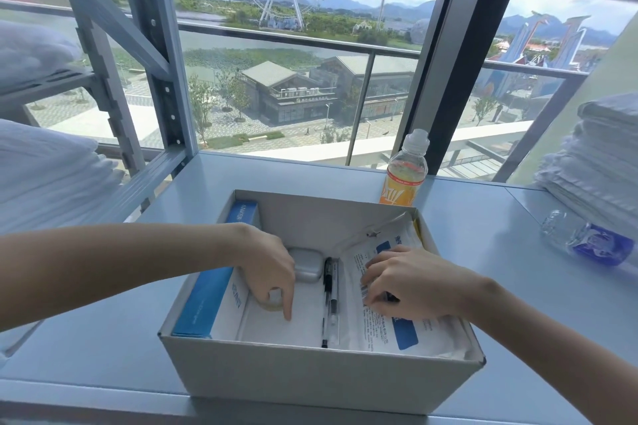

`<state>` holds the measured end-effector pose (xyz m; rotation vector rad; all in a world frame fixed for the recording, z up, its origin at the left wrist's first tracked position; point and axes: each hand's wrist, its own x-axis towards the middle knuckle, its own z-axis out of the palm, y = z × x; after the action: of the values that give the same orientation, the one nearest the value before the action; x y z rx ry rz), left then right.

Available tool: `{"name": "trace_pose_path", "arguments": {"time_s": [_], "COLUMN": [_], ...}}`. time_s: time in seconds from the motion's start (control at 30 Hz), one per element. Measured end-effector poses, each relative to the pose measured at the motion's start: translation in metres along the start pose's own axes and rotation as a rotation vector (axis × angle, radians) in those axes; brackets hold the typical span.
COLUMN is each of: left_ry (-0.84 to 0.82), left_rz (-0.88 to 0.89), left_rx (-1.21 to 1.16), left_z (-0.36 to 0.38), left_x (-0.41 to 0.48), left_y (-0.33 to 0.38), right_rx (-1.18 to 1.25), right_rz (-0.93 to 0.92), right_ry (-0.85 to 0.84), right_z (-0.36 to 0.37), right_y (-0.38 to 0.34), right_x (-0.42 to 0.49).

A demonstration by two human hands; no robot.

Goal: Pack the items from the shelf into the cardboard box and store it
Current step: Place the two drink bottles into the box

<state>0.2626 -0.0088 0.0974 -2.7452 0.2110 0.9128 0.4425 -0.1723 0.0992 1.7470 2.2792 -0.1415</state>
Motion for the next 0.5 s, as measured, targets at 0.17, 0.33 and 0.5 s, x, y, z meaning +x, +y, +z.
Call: {"name": "trace_pose_path", "arguments": {"time_s": [0.17, 0.33, 0.5], "left_ry": [0.001, -0.045, 0.166], "left_rz": [-0.055, -0.074, -0.121], "left_rx": [0.1, 0.066, -0.15], "left_z": [-0.003, -0.004, -0.011], "left_x": [-0.001, 0.004, 0.007], "left_y": [-0.002, 0.0, -0.009], "right_rx": [-0.012, -0.002, 0.015], "right_rz": [-0.001, -0.002, -0.022], "right_ry": [-0.01, -0.01, 0.04], "right_z": [-0.001, -0.003, -0.004], "right_y": [-0.001, -0.001, -0.001], "right_x": [0.0, 0.0, -0.001]}}
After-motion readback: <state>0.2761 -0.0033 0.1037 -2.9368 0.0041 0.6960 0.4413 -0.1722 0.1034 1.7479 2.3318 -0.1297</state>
